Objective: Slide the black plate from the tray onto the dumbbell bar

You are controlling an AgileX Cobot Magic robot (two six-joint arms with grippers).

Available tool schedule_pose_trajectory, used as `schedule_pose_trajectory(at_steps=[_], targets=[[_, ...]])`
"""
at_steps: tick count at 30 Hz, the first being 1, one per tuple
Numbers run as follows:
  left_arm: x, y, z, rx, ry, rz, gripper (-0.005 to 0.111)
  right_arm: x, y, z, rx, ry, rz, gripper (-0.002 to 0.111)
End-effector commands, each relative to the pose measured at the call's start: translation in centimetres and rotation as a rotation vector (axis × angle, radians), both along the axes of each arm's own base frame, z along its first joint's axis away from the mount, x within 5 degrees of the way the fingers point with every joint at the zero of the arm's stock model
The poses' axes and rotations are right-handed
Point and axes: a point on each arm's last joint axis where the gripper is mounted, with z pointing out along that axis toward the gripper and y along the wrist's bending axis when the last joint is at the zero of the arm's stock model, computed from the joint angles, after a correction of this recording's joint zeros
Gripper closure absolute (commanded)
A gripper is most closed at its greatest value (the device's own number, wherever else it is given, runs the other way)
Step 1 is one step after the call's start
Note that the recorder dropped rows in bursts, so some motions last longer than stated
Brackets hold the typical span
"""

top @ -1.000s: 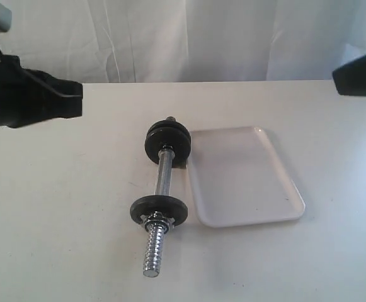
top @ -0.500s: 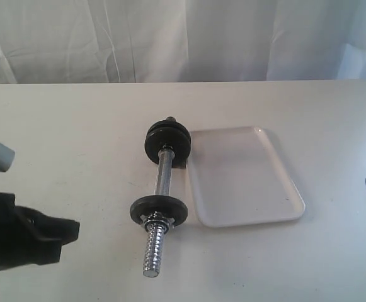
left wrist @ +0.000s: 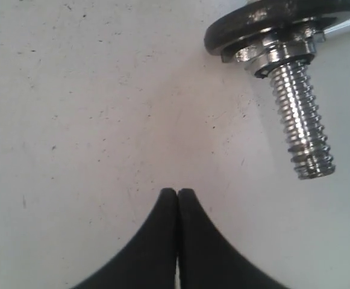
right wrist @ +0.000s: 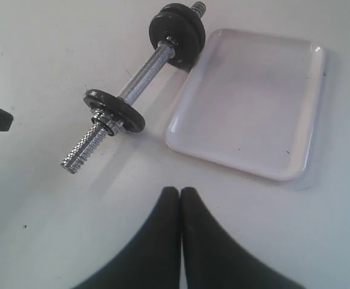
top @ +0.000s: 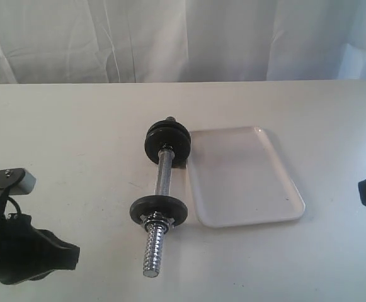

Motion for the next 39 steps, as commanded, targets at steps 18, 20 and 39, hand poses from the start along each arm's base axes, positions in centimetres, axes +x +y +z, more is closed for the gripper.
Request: schedule_pose_trajectory(at_steps=[18,20,39], targets=[[3.5,-3.7,-0.3,-0.191,0.019,-0.092,0.107,0.0,-0.1,0.1,0.015,-0.015,-0.016,0.108],[3.6,-3.8,-0.6,-0.186,0.034,-0.092,0.107,0.0,-0.1,0.1,0.015,-0.015,-0.016,0.108],[3.7,-4.8,-2.2,-0.230,0.130,-0.142,0.107,0.1,-0.1,0.1,0.017,-0.022,-0.019,0.108]])
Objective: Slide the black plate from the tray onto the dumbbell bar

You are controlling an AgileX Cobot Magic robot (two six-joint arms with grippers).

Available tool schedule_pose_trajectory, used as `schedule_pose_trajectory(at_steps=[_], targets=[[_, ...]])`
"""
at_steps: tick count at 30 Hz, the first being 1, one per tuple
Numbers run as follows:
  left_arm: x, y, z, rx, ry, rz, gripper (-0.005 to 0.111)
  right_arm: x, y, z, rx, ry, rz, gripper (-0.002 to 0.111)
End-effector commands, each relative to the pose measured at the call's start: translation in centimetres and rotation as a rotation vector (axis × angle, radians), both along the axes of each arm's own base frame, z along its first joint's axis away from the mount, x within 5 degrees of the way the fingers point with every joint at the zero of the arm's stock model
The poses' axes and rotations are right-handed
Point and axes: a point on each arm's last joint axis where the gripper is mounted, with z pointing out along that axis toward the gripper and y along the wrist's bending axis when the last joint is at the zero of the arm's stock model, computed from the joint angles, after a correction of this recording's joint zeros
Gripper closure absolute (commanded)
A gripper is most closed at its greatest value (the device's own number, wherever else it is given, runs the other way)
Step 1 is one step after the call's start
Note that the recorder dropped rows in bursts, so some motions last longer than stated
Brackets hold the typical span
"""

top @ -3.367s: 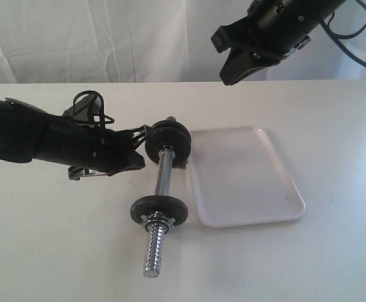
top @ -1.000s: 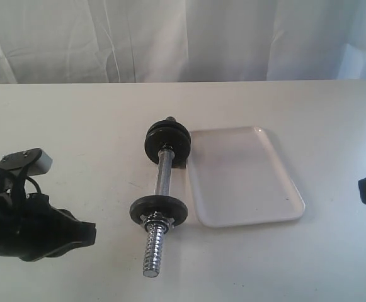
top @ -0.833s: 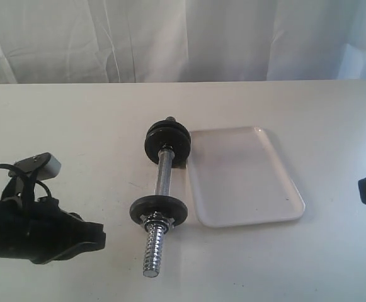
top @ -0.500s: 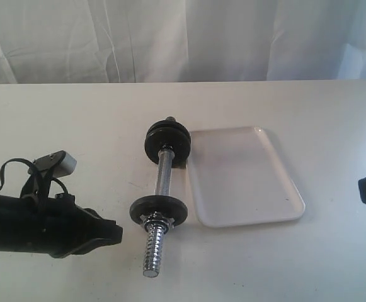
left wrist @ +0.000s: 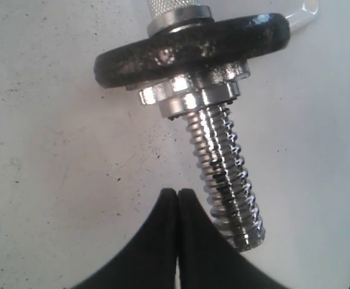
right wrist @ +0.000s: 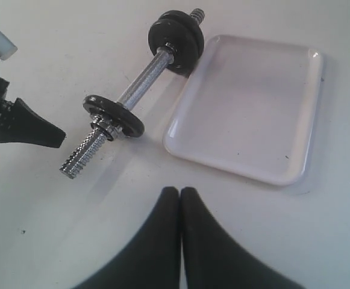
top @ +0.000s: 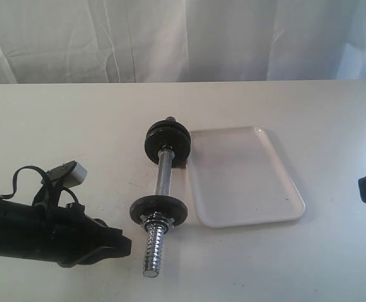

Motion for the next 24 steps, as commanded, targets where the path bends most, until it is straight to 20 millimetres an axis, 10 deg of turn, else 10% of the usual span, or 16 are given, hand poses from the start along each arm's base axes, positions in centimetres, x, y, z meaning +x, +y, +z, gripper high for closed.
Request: schedule_pose_trajectory(at_steps=[1,24], targets=[[-0.09,-0.38,0.30,-0.043,0.006,-0.013,0.107,0.04,-0.08,0.07,0.014,-0.017,-0.017,0.108],[-0.29,-0.63,0.49,-0.093,0.061,-0.001,0.107,0.19,-0.10,0.24,0.022,-0.040,-0.025,0.108]])
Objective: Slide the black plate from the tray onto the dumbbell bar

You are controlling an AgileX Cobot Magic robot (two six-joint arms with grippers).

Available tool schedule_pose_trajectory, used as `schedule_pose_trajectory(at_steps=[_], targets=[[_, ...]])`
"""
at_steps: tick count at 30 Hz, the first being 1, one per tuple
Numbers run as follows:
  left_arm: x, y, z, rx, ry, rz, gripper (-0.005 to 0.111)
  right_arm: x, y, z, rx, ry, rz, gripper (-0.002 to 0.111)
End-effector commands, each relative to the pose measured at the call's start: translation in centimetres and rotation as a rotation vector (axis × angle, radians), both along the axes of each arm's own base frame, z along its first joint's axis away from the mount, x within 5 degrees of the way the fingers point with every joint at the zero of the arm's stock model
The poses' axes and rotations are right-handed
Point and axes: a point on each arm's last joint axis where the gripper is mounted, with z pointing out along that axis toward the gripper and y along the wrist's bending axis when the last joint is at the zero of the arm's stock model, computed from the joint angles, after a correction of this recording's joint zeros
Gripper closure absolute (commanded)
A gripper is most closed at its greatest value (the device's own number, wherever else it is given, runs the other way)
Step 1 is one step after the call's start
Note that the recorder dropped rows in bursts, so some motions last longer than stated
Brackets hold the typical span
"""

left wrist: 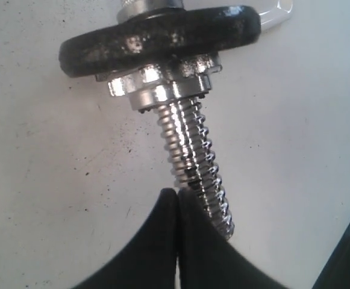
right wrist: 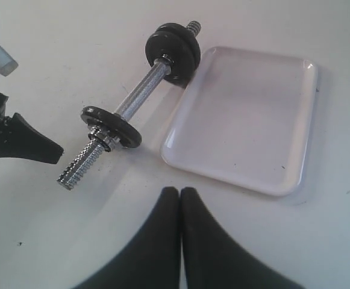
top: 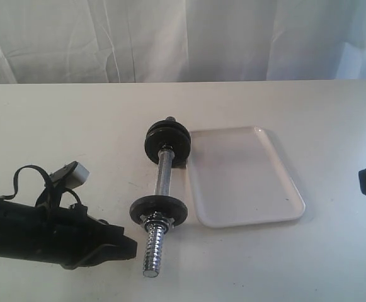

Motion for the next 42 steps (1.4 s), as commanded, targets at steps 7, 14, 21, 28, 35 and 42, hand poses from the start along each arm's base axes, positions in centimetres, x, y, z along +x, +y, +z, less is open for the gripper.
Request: schedule_pose_trajectory(at_steps=[7,14,21,28,35,42], targets=[[-0.2,-0.4,0.5,-0.062,0.030,0.001,0.107,0.0,-0.1,0.1,0.013,-0.019,-0.016,0.108],[-0.1,-1.1,0.1,0.038,-0.009,0.011,0.107,0.0,-0.1,0.1,0.013,-0.019,-0.016,0.108],[0.5,-3.2,-0.2,0.108,-0.036,0.000,0.107,-0.1,-0.1,-0.1,0.004,0.001,-0.008,0.108],[0.8,-3.2,-0.2,0.122,-0.046,0.015,0.107,-0.2,-0.1,-0.2,-0.011,0.011,-0.004,0.108],[0.8,-3.1,-0.2,0.129,-0.049,0.018,0.107,-0.1,-0.2,-0.2,-0.023,0.008,-0.006,0.108],[0.9,-3.1,-0.2,0.130,-0.049,0.019,0.107,-0.1,-0.2,-0.2,-0.023,0.008,-0.006,0.108]])
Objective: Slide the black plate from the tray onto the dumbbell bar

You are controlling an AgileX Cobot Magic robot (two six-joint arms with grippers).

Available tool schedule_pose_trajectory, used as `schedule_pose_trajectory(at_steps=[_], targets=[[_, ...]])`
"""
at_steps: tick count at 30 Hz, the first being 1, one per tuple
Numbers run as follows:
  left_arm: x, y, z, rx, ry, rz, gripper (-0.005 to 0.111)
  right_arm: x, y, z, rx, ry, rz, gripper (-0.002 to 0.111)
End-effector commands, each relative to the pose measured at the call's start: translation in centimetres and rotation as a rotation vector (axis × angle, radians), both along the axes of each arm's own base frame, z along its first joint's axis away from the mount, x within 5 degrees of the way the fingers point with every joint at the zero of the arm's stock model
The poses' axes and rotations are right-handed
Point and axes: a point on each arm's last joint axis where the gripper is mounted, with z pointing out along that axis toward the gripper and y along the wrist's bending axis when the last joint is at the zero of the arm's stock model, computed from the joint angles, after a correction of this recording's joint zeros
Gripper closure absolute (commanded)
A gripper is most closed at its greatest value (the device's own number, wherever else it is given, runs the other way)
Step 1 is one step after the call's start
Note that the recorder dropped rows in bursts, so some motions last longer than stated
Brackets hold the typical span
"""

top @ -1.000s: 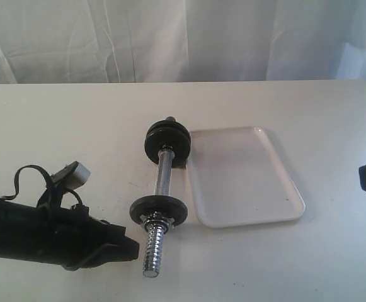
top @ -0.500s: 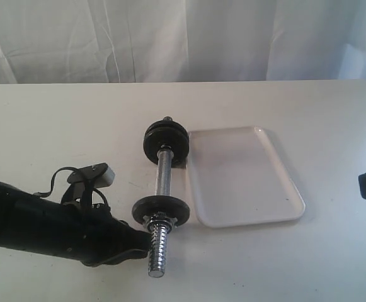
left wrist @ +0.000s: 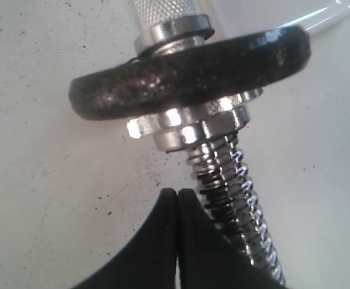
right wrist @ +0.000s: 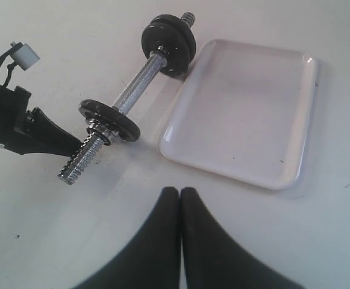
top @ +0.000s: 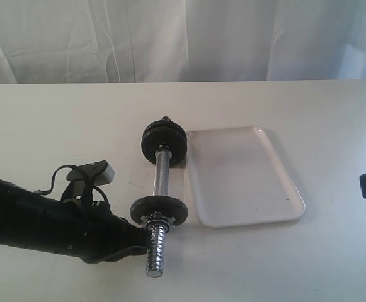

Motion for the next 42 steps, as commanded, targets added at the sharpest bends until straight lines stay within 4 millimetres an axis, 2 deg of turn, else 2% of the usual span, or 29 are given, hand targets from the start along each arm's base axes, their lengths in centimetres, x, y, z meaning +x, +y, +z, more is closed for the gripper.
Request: schedule_pose_trajectory(at_steps=[1,6,10,12,15,19,22,24,28,32,42], targets=[[0.0,-0.2,0.3,-0.021,0.005,0.009,0.107,-0.1,-0.2,-0.1,-0.011,-0.003,-0.010,0.108],[0.3,0.2,0.3,0.025,-0.035,0.029,0.107,-0.1,-0.2,-0.1,-0.010,0.000,-0.008,0.108],[0.3,1.0,2.9,0.019,-0.140,0.077,0.107,-0.1,-0.2,-0.1,-0.009,-0.004,-0.010,0.108],[0.0,1.5,5.0,0.004,-0.229,0.077,0.107,0.1,-0.2,0.0,-0.003,-0.024,-0.018,0.108],[-0.5,3.2,9.5,0.052,-0.504,0.070,0.107,0.9,-0.3,-0.3,0.001,-0.127,-0.044,0.108],[-1.6,5.8,15.5,0.106,-0.826,0.135,0.107,1.7,-0.4,-2.4,0.006,-0.163,-0.086,0.108],[-3.4,7.4,18.9,0.068,-0.976,0.163,0.107,1.8,-0.4,-3.4,0.013,-0.138,-0.096,0.108],[-4.7,8.4,20.3,0.032,-1.042,0.176,0.107,1.7,-0.4,-3.8,0.041,-0.096,-0.116,0.108],[-6.7,9.8,21.9,-0.017,-1.125,0.207,0.107,1.5,-0.3,-4.0,0.041,-0.063,-0.113,0.108],[-7.7,10.8,22.8,-0.043,-1.165,0.239,0.107,1.5,-0.3,-4.0,0.041,-0.063,-0.113,0.108],[-8.0,11.0,23.0,-0.053,-1.176,0.245,0.107,1.4,-0.4,-4.2,0.037,-0.066,-0.114,0.108]])
